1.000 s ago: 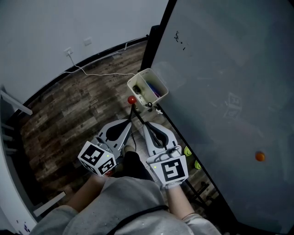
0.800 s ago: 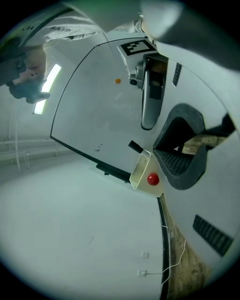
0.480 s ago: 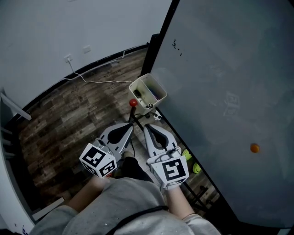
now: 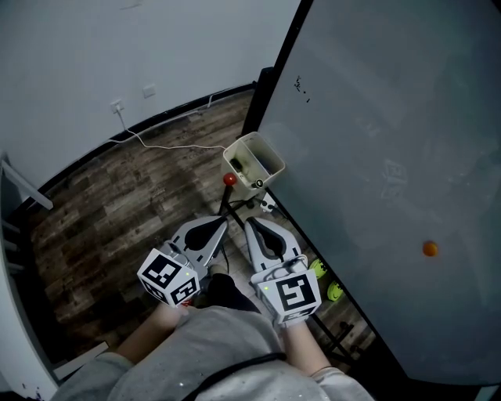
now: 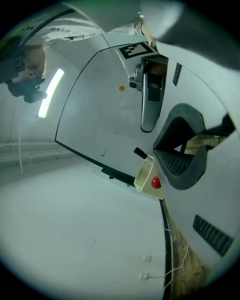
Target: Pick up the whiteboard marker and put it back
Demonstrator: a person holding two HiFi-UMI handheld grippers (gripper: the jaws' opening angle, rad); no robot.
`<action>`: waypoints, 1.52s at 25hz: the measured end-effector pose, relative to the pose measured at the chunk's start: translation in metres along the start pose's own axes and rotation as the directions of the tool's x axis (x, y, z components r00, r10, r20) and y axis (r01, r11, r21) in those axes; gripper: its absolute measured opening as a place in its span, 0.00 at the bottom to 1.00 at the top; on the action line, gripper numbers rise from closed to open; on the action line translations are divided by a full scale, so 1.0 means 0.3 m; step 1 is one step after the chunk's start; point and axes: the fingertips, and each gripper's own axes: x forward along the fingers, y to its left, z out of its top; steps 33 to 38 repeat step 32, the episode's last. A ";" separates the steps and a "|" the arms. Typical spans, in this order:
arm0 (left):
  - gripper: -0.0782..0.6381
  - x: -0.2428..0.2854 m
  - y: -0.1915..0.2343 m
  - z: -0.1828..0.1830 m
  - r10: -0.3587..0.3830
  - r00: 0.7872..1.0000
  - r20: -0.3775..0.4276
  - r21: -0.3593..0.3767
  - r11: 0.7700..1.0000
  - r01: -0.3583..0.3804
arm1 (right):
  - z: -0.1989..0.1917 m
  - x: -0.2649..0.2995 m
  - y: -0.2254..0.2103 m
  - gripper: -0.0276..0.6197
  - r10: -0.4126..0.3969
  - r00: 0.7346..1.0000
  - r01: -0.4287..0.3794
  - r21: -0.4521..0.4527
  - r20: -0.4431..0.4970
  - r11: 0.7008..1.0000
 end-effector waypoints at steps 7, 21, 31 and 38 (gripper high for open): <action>0.12 -0.029 -0.002 0.001 0.007 1.000 -0.002 -0.007 1.000 -0.007 | 0.001 -0.008 0.020 0.07 -0.006 1.000 0.006 0.003 -0.007 1.000; 0.12 -0.052 -0.013 -0.010 -0.010 1.000 -0.003 -0.014 1.000 0.010 | 0.004 -0.019 0.044 0.07 -0.005 1.000 0.005 0.039 -0.011 0.999; 0.12 -0.067 -0.020 -0.002 -0.019 1.000 -0.002 -0.016 1.000 0.019 | 0.001 -0.025 0.066 0.07 0.002 1.000 -0.001 0.043 -0.018 0.999; 0.12 -0.068 -0.019 -0.003 -0.020 1.000 -0.001 -0.016 1.000 0.020 | 0.000 -0.025 0.070 0.07 0.004 1.000 -0.003 0.045 -0.020 0.999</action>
